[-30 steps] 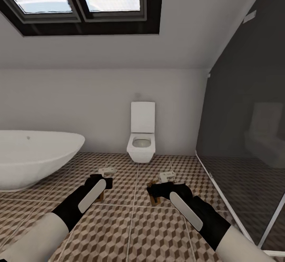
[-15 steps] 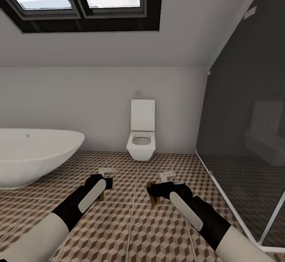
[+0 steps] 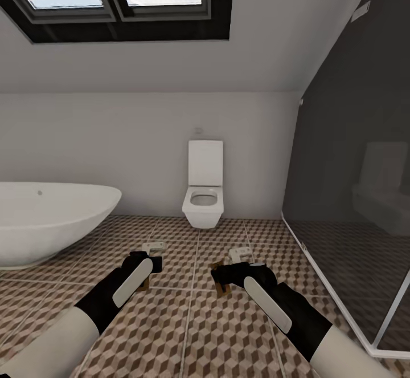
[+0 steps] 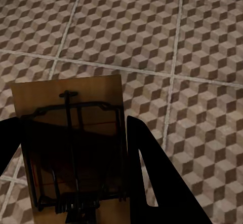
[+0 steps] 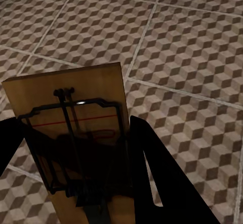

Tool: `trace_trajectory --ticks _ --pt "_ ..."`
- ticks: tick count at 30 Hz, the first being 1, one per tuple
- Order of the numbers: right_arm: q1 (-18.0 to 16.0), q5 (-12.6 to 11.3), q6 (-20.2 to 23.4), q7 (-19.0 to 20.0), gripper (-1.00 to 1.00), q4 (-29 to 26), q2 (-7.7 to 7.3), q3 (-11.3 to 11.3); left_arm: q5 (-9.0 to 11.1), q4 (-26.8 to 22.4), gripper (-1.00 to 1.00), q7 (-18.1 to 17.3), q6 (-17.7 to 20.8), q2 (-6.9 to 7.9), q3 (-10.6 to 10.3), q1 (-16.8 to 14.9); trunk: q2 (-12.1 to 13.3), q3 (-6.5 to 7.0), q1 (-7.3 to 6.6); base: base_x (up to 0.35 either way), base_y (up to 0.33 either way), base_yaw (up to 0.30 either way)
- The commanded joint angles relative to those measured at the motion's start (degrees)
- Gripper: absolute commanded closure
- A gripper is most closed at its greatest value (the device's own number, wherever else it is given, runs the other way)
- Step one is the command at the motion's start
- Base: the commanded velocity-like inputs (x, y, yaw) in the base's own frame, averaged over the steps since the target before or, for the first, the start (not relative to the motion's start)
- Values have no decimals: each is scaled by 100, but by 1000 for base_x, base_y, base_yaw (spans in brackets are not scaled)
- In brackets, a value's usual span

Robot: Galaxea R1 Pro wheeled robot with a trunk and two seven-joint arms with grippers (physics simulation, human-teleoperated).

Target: Take the four mousetraps from the cabinet in the bathroom and place them on the bathroom floor. Make sure all four end up on the same floor surface, and ensure that at least two of them are either under or directly next to the same bathroom sink.

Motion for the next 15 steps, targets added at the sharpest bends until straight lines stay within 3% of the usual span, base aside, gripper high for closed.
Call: trace_trajectory --ticks 1,15 --pt "-7 -74 -5 -59 100 -8 -5 18 37 -10 100 59 13 7 -24 -8 -45 -25 22 0 0 0" --pt "-6 -74 -5 -62 100 -8 -5 17 36 0 100 70 13 7 -28 -8 -606 -277 329 0 0 0"
